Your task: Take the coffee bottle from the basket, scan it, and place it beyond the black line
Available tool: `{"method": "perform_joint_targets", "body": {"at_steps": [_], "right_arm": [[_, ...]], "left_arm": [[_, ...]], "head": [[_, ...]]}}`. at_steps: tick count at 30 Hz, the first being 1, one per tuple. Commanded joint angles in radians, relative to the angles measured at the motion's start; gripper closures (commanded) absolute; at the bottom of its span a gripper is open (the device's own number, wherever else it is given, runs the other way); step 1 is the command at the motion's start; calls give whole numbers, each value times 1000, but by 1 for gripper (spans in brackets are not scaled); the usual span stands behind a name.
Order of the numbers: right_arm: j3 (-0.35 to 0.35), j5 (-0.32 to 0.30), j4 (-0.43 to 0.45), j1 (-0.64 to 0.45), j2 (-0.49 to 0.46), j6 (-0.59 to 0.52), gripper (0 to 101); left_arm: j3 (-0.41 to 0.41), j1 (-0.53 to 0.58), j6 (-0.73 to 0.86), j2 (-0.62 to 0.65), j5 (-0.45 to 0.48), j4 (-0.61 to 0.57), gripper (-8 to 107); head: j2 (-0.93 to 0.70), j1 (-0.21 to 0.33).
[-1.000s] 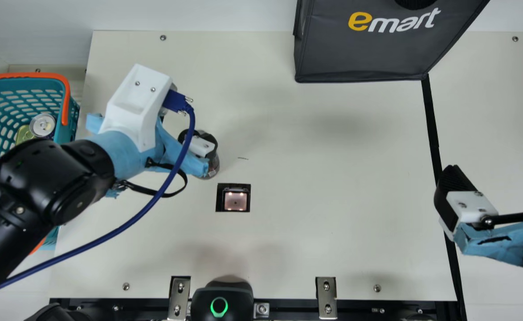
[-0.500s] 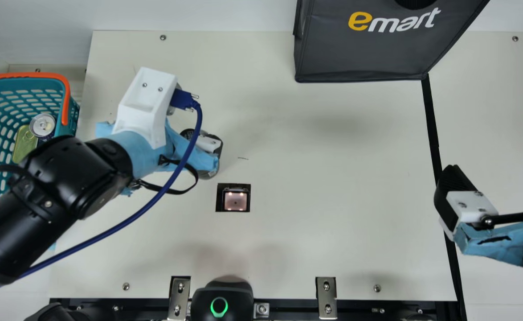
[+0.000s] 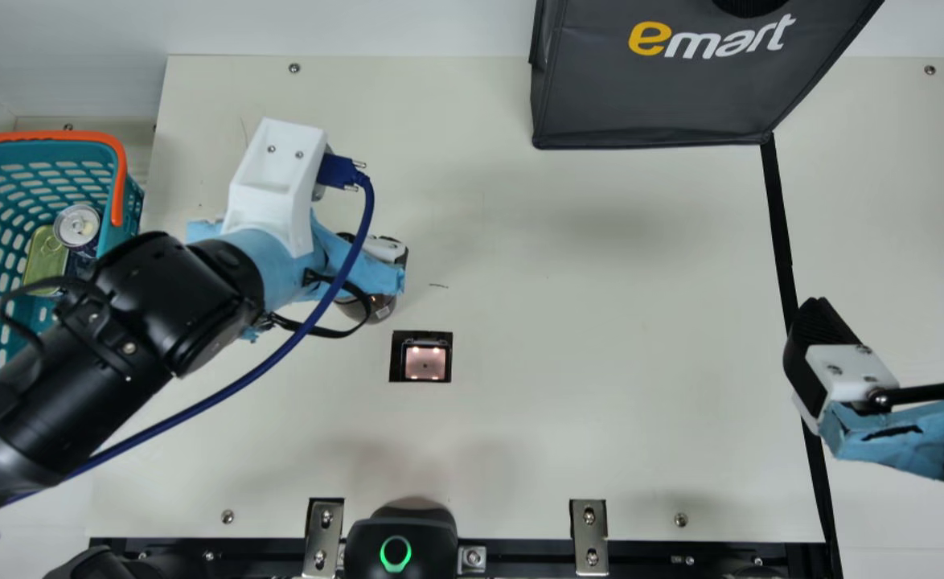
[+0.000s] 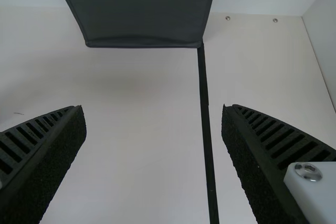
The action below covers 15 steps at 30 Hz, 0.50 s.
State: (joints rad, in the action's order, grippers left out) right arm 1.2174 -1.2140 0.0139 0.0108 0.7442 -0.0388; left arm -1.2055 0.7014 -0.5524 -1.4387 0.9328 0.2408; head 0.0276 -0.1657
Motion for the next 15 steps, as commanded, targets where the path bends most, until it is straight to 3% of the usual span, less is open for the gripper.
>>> {"method": "perform_joint_targets", "body": {"at_steps": [1,15], "right_arm": [[0,0,0,0,0,0,10],[0,0,0,0,0,0,10]], "left_arm": [[5,-3,-4,-1,-2,3,9],[49,-3,-15,-4,-22,7,9]], "head": [[0,27],[0,27]]}}
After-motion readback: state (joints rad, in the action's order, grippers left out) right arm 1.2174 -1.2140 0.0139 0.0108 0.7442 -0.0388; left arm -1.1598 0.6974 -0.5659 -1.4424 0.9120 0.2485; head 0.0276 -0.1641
